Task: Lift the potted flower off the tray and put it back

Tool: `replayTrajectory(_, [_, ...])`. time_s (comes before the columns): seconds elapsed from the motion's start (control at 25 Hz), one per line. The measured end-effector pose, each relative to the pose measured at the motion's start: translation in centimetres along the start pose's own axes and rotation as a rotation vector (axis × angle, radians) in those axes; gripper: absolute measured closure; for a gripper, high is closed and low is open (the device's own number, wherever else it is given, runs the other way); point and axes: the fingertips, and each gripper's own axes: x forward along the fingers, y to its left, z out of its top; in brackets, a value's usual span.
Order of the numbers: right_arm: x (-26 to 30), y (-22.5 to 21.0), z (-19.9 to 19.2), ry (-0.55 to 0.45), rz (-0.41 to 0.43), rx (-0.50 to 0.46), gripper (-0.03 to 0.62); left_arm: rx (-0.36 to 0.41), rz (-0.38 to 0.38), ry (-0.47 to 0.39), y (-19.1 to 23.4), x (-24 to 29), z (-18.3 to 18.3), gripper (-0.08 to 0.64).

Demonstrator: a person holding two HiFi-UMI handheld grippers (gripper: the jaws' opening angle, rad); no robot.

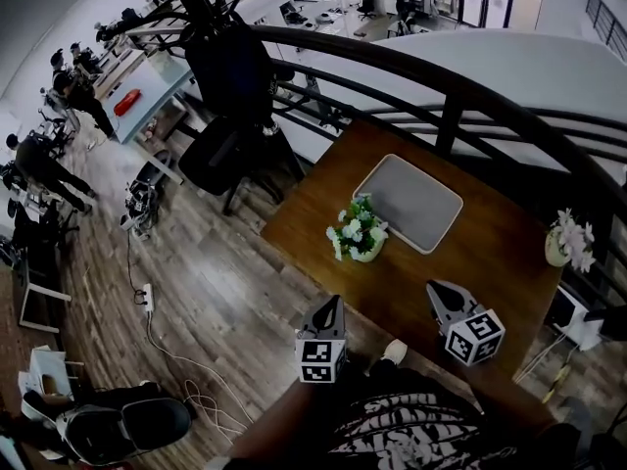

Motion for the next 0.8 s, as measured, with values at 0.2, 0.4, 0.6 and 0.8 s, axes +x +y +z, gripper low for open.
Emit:
replayTrajectory(0.2, [-0.4,-1.3,-1.0,-0.006,-0.035,0.038,0.594,0.019,-0.018,0.010,-0.4,0.3,-0.2,0.551])
replayTrajectory(0.4, [-1.1,-1.0,-1.6,-0.005,-0.047,0.042,0.594,0.028,-0.029,0.015,-0.7,0.2,-0.3,0.551])
replayTrajectory(0.6, [-0.8,-1.1,-1.8,-0.005,-0.061,0.035,0.594,0.017,-0.029,0.002,-0.6,0.6,-0.1,0.551])
replayTrajectory(0.8, [-0.7,-1.6,-2.1,0.014,-0.085,0.031,0.594,0.011,-0.062,0.010,-1.2,1.9,-0.8,0.551])
